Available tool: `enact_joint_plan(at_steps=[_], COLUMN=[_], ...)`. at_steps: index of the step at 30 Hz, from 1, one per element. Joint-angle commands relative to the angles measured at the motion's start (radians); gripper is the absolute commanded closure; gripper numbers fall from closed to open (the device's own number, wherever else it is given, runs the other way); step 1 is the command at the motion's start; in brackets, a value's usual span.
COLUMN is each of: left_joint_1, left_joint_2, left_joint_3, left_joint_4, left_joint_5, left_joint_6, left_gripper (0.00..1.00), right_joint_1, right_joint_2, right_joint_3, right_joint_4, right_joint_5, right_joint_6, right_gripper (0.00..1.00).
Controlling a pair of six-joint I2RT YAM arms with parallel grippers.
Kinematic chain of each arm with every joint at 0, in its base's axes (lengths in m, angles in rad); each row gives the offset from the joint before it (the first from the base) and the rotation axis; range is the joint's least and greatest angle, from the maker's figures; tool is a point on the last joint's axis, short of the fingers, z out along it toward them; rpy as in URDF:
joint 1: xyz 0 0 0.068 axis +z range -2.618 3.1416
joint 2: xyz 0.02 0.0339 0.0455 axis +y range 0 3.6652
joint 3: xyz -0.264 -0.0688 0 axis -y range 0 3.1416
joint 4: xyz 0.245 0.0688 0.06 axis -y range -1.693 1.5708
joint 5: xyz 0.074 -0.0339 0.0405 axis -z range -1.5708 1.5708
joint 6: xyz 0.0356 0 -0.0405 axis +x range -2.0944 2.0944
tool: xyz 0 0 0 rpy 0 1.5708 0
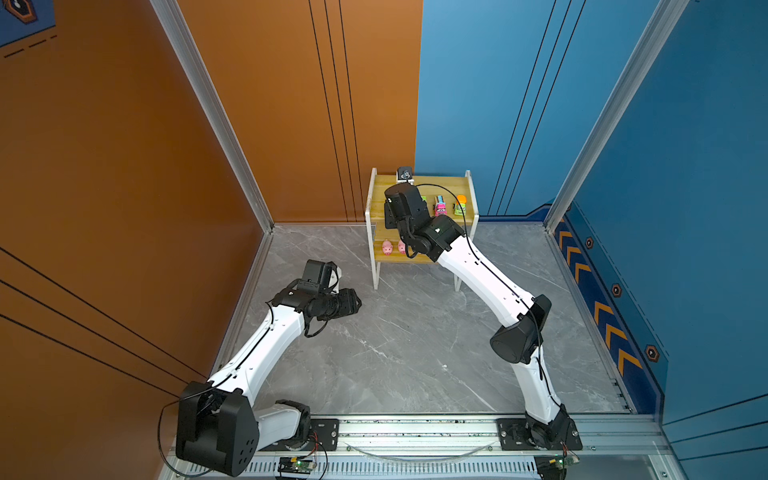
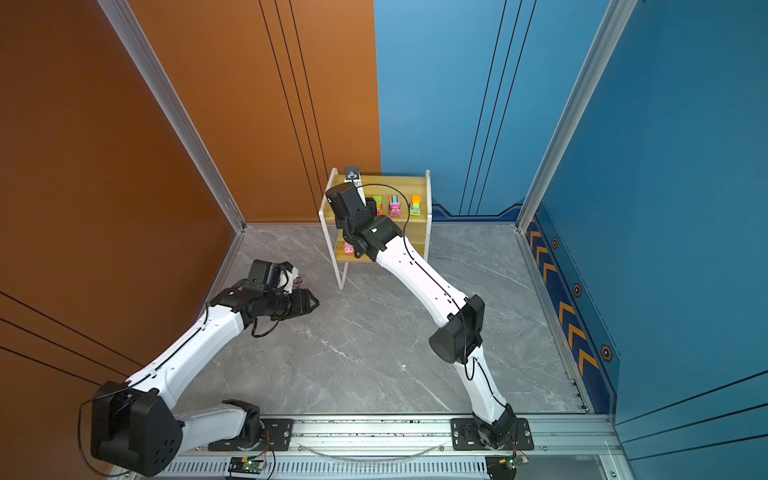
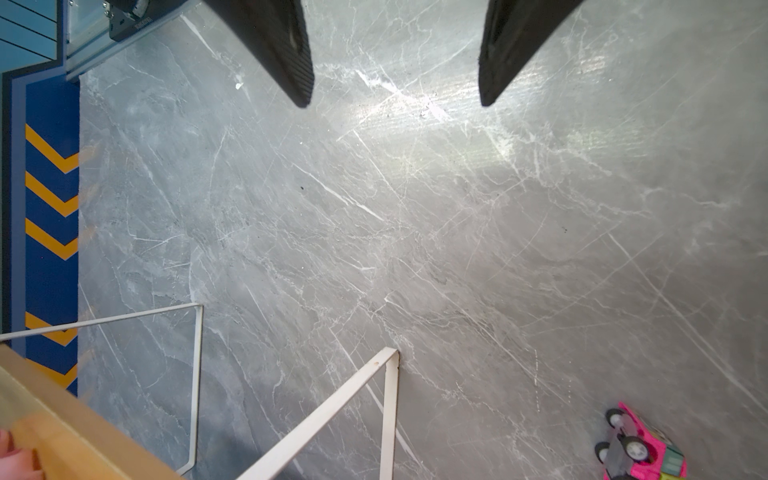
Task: Place and organize the plastic toys onto the shelf
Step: 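Open the right gripper and withdraw while the left gripper grasps the pink truck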
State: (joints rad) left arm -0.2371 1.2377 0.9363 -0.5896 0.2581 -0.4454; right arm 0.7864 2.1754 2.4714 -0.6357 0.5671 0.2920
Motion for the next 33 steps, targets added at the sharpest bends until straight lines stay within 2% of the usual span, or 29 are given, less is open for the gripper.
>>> enact_joint_plan(at_steps=[1,11,14,16,19,21,23,26,28,31,33], left_joint_1=[-0.008,0.018,0.040,0.061,0.096,0.126,0.141,0.148,0.165,0.182,0.207], left_joint_2=[-0.012,-0.004,-0.001,0.007,0.047,0.082,0.121,0.224,0.309,0.470,0.584], left_joint_3=[-0.009,-0.010,-0.010,-0.009,0.008,0.021,0.055,0.158,0.237,0.377,0.478], left_joint_4=[0.010,0.010,0.011,0.008,0.007,0.007,0.007,0.004,-0.007,-0.044,-0.091], left_joint_5=[-0.011,-0.013,-0.034,-0.060,-0.103,-0.131,-0.203,-0.305,-0.334,-0.382,-0.325], left_joint_6=[0.003,0.001,0.004,0.004,-0.001,-0.020,-0.032,-0.026,-0.011,0.079,0.141], left_gripper=[0.35,0.33,0.32,0.31,0.29,0.28,0.26,0.23,0.22,0.21,0.21], right_joint_1=[0.010,0.069,0.105,0.142,0.186,0.204,0.217,0.240,0.252,0.271,0.274], right_joint_2=[-0.021,-0.094,-0.188,-0.281,-0.483,-0.628,-0.778,-0.948,-1.036,-1.114,-1.126], right_joint_3=[0.031,0.028,-0.012,-0.148,-0.466,-0.719,-0.973,-1.267,-1.438,-1.627,-1.698], right_joint_4=[0.028,0.120,0.163,0.256,0.422,0.516,0.573,0.653,0.721,0.819,0.847], right_joint_5=[-0.012,0.054,0.075,0.086,0.066,0.017,-0.049,-0.101,-0.133,-0.172,-0.200], right_joint_6=[-0.020,-0.168,-0.232,-0.290,-0.313,-0.295,-0.263,-0.196,-0.144,-0.108,-0.092], right_gripper=[0.44,0.30,0.28,0.27,0.26,0.26,0.25,0.25,0.25,0.26,0.26])
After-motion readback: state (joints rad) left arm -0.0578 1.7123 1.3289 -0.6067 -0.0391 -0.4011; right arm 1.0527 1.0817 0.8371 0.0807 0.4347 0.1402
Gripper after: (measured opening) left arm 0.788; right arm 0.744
